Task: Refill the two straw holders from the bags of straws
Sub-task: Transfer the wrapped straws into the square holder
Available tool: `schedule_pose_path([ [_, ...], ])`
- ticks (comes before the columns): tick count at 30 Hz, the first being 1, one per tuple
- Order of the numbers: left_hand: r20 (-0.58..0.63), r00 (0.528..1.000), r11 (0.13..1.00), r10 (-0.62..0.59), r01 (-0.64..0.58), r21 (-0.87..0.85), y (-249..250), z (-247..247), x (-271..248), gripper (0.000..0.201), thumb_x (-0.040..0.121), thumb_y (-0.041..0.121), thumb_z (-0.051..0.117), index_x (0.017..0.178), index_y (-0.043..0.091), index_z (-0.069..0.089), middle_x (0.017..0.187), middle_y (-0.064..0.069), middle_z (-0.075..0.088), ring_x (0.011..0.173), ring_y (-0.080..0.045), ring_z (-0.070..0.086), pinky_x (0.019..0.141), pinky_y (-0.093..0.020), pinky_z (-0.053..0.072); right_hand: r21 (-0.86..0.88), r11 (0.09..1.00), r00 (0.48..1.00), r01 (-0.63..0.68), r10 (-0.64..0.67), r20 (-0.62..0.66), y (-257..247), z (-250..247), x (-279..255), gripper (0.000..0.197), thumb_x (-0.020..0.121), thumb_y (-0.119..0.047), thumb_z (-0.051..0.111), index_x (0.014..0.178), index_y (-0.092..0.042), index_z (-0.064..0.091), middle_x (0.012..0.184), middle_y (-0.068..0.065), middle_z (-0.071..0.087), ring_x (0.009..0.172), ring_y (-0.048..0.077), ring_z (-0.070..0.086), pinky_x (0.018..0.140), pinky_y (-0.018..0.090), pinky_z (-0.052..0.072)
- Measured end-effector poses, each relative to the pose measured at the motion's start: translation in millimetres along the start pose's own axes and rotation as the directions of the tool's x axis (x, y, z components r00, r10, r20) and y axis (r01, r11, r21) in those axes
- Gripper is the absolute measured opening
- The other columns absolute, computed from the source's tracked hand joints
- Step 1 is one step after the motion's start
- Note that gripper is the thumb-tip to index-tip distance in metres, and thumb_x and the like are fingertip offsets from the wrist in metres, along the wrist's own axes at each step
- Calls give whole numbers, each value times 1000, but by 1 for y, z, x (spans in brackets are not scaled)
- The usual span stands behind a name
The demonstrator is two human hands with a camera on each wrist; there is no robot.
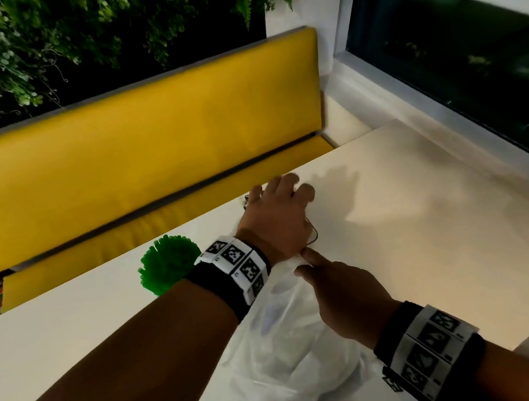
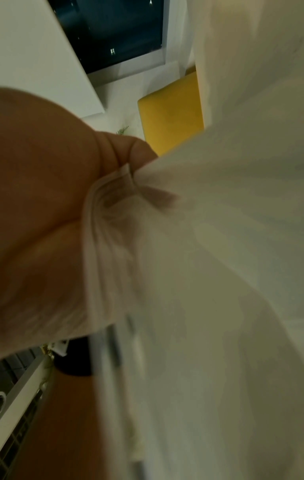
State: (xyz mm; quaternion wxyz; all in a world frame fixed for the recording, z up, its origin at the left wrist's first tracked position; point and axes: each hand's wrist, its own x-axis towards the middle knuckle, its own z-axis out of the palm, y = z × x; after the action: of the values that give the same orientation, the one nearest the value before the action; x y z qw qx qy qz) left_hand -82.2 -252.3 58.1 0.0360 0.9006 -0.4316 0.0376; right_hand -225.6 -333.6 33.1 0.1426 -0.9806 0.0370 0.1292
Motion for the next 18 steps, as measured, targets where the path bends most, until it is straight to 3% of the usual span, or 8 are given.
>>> schedule_pose_path([
  [2,-89,995,998,-48,44,-52,2,-1,0,48,84,35,55,131,25,54,152,-8,40,143,-32,31,112,-60,30,0,1000,1000,-1,1,-5,-2,1,0,44,87,-6,44,126,-24,48,162,-10,8,98,25,60,80,40,54],
  [4,-8,995,995,-102,102,-12,3,1,-3,54,93,46,45,143,25,43,159,-6,30,148,-33,24,116,-61,21,-5,1000,1000,5,-5,-16,-3,2,0,43,86,-6,44,125,-23,49,161,-11,8,96,24,60,78,40,54],
  [6,96,989,994,-109,106,34,0,8,-4,57,97,48,40,149,26,33,160,-4,28,146,-31,27,117,-56,19,-13,1000,1000,9,-9,-20,-2,2,0,43,87,-7,45,127,-23,50,161,-10,7,96,24,60,78,40,54],
  [9,71,993,994,-91,95,-62,-6,-5,-9,61,91,50,51,146,27,37,157,-7,32,141,-31,36,113,-53,28,6,1000,1000,20,-20,-17,1,3,0,48,87,-8,44,131,-27,47,161,-14,4,98,25,60,78,41,53],
  [12,-324,946,949,-30,-75,-306,1,-41,-37,45,81,35,58,120,14,60,129,-13,57,115,-32,55,92,-43,47,63,998,999,28,-27,-27,10,9,-6,58,85,-7,45,138,-33,42,162,-11,1,103,24,58,77,36,50],
  [14,-411,909,877,64,-248,-412,14,-51,-78,20,81,23,54,96,12,63,97,-5,63,85,-22,59,71,-32,46,110,993,995,51,-42,-87,17,15,-12,61,85,-7,47,138,-35,41,163,-6,-3,103,22,60,70,28,45],
  [16,-129,989,845,73,-130,-519,33,-35,-120,19,86,24,47,91,18,65,88,2,65,79,-15,58,70,-30,47,161,980,984,115,-90,-154,24,20,-18,56,84,-7,51,131,-36,49,161,-4,6,101,19,61,67,23,44],
  [18,265,964,834,20,130,-537,47,9,-147,26,95,27,44,107,27,67,109,6,67,99,-13,61,88,-29,48,233,947,956,223,-166,-242,29,22,-23,45,81,-6,53,114,-36,58,152,-6,24,102,12,60,70,23,49],
])
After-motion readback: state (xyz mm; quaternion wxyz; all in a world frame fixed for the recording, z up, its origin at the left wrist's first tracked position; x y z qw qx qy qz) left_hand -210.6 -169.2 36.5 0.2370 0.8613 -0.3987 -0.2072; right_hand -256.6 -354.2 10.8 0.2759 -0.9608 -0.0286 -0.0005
